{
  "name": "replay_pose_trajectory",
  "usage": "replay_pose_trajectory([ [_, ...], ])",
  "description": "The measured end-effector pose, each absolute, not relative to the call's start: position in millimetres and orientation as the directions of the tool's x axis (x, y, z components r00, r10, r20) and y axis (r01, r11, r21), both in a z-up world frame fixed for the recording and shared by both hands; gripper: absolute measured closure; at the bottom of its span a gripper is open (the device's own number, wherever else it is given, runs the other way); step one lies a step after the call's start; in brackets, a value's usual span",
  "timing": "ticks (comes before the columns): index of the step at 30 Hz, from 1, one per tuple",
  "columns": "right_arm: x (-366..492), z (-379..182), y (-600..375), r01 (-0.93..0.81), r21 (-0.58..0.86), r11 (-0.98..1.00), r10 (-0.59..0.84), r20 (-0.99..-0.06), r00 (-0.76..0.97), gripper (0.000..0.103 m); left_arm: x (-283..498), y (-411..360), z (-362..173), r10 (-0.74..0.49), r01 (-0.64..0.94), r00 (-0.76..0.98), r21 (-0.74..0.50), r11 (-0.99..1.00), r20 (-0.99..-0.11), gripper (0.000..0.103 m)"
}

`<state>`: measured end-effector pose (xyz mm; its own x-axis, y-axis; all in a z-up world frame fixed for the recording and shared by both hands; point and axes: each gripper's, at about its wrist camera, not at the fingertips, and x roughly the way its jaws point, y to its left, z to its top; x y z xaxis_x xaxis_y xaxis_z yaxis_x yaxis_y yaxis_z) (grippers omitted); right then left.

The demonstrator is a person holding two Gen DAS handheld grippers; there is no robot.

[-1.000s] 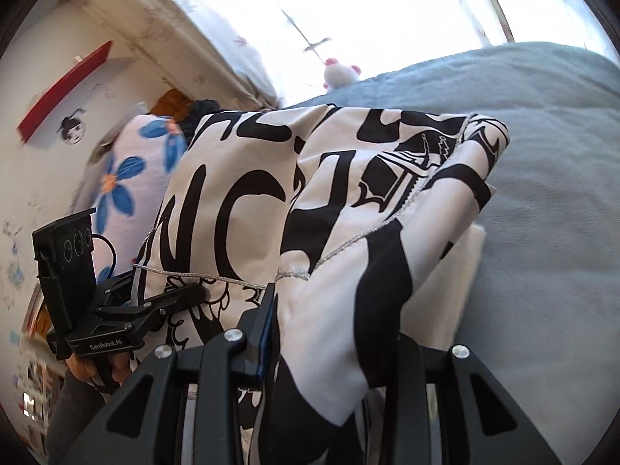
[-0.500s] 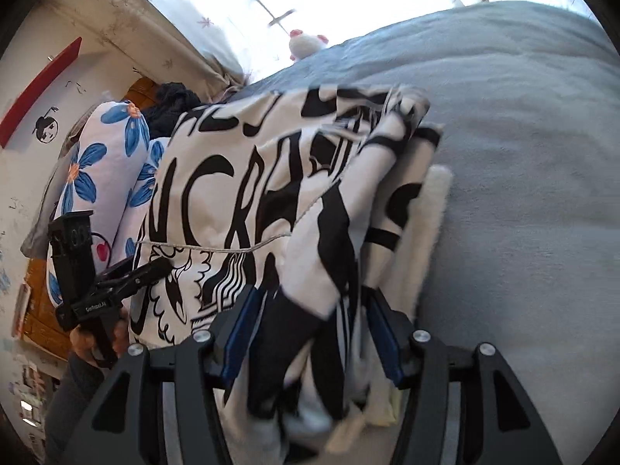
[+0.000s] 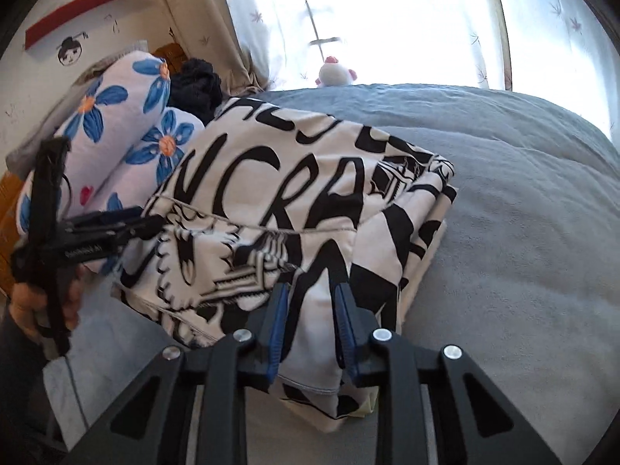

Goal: Fold large clothes
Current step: 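Carry the bundle with both tools and set it onto the cream fleece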

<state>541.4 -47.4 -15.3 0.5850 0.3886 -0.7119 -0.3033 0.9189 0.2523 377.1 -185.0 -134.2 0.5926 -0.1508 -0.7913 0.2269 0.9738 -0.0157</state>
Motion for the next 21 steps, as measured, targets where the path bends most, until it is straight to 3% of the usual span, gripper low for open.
replay_pose_trajectory([
  [1,540.9,-18.6,-47.1,-0.305,0.239,0.922,0.38,-0.711,0.592,0.077,373.7,-183.4,-132.4,-0.131,0.221,0.594,0.004,0.975,-0.794,0.018],
  [4,539.2,-26.4,-50.3,-0.309,0.186,0.933,0.342,-0.728,0.595,0.077,357.8,-183.9,-119.0,-0.108,0.227,0.643,0.055,0.972,-0.758,0.017],
  [5,539.6,-29.3,-51.6,-0.306,0.181,0.935,0.336,-0.735,0.589,0.077,351.7,-186.3,-113.4,-0.113,0.234,0.669,0.063,0.97,-0.735,0.021],
  [6,540.7,-32.1,-52.2,-0.3,0.182,0.936,0.33,-0.746,0.578,0.078,345.4,-188.5,-107.5,-0.129,0.239,0.695,0.058,0.969,-0.708,0.028],
  [8,543.2,-35.3,-53.5,-0.279,0.203,0.939,0.331,-0.755,0.565,0.078,337.2,-195.7,-102.1,-0.206,0.286,0.699,0.003,0.958,-0.685,0.065],
  [11,542.9,-37.0,-53.3,-0.259,0.211,0.942,0.325,-0.762,0.561,0.077,335.9,-211.4,-117.2,-0.228,0.339,0.65,0.008,0.941,-0.725,0.091],
  [16,539.7,-43.8,-45.5,-0.262,0.166,0.951,0.288,-0.788,0.544,0.078,342.5,-212.7,-155.8,-0.141,0.307,0.619,0.073,0.949,-0.773,0.092],
  [21,523.7,-27.5,-49.2,-0.214,0.195,0.957,0.283,-0.789,0.545,0.077,340.5,-208.2,-146.4,-0.144,0.251,0.596,0.013,0.968,-0.79,0.089],
])
